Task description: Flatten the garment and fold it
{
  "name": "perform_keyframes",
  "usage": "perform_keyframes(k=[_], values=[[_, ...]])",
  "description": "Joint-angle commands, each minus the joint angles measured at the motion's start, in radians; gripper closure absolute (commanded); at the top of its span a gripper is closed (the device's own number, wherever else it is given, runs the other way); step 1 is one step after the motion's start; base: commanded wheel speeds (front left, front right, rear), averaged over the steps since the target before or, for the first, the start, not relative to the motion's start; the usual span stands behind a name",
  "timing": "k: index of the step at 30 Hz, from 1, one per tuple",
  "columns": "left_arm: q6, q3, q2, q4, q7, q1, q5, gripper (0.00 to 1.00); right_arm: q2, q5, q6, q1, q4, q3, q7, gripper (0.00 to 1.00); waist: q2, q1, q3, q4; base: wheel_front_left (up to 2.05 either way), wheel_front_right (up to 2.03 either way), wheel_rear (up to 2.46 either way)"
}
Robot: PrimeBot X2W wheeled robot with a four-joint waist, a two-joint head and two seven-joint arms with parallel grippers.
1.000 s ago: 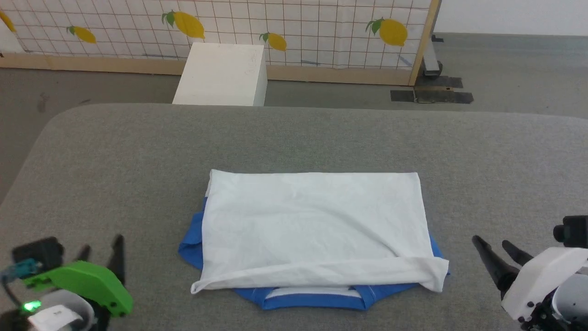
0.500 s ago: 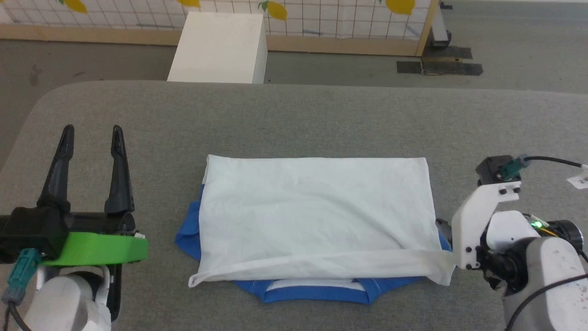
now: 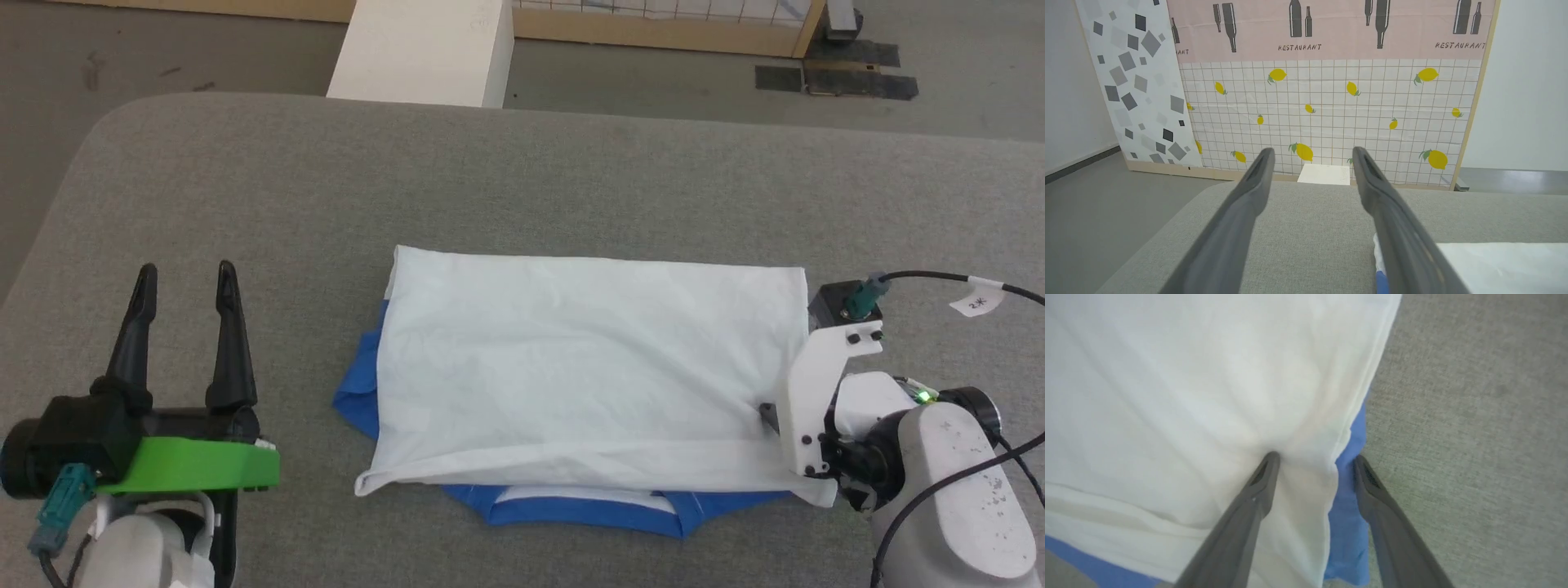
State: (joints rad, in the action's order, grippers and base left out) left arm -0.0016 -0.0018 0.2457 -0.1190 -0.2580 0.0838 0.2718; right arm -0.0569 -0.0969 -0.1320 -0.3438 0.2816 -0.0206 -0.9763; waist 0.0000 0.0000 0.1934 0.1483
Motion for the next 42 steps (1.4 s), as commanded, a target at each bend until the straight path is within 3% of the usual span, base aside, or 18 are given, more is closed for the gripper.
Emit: perform_keyframes(k=[1, 8, 15, 24, 29, 34, 42], values=[[-0.012, 0.009, -0.013, 0.005, -0.004, -0.013, -0.011, 0.0, -0.001, -0.009, 0.001, 0.024, 0.025, -0.005, -0.005, 1.0, 0.0, 0.0, -0.012, -0.003, 0.0, 0.0, 0.0], [-0.065, 0.062, -0.073, 0.015, -0.004, -0.021, -0.059, 0.0, -0.118, 0.028, 0.001, 0.061, -0.049, -0.159, -0.045, 1.0, 0.0, 0.0, -0.036, -0.01, 0.0, 0.0, 0.0], [-0.085, 0.088, -0.099, 0.058, -0.004, -0.049, -0.087, 0.0, -0.152, 0.038, 0.001, 0.081, -0.117, -0.207, -0.079, 1.0, 0.0, 0.0, -0.073, -0.017, 0.0, 0.0, 0.0], [-0.091, 0.107, -0.109, 0.106, -0.004, -0.086, -0.105, 0.0, -0.215, -0.059, 0.001, 0.108, -0.381, -0.018, -0.182, 1.0, 0.0, 0.0, -0.134, -0.022, 0.0, 0.0, 0.0], [-0.096, 0.106, -0.116, 0.111, -0.004, -0.088, -0.108, 0.0, -0.217, -0.115, 0.001, 0.092, -0.481, 0.097, -0.222, 1.0, 0.0, 0.0, -0.138, -0.009, 0.0, 0.0, 0.0], [-0.103, 0.099, -0.117, 0.116, -0.004, -0.079, -0.107, 0.0, -0.191, -0.135, 0.001, 0.04, -0.473, 0.213, -0.22, 1.0, 0.0, 0.0, -0.125, 0.021, 0.0, 0.0, 0.0], [-0.113, 0.075, -0.124, 0.129, -0.004, -0.046, -0.102, 0.0, -0.117, -0.14, 0.001, -0.084, -0.301, 0.383, -0.146, 1.0, 0.0, 0.0, -0.083, 0.101, 0.0, 0.0, 0.0]])
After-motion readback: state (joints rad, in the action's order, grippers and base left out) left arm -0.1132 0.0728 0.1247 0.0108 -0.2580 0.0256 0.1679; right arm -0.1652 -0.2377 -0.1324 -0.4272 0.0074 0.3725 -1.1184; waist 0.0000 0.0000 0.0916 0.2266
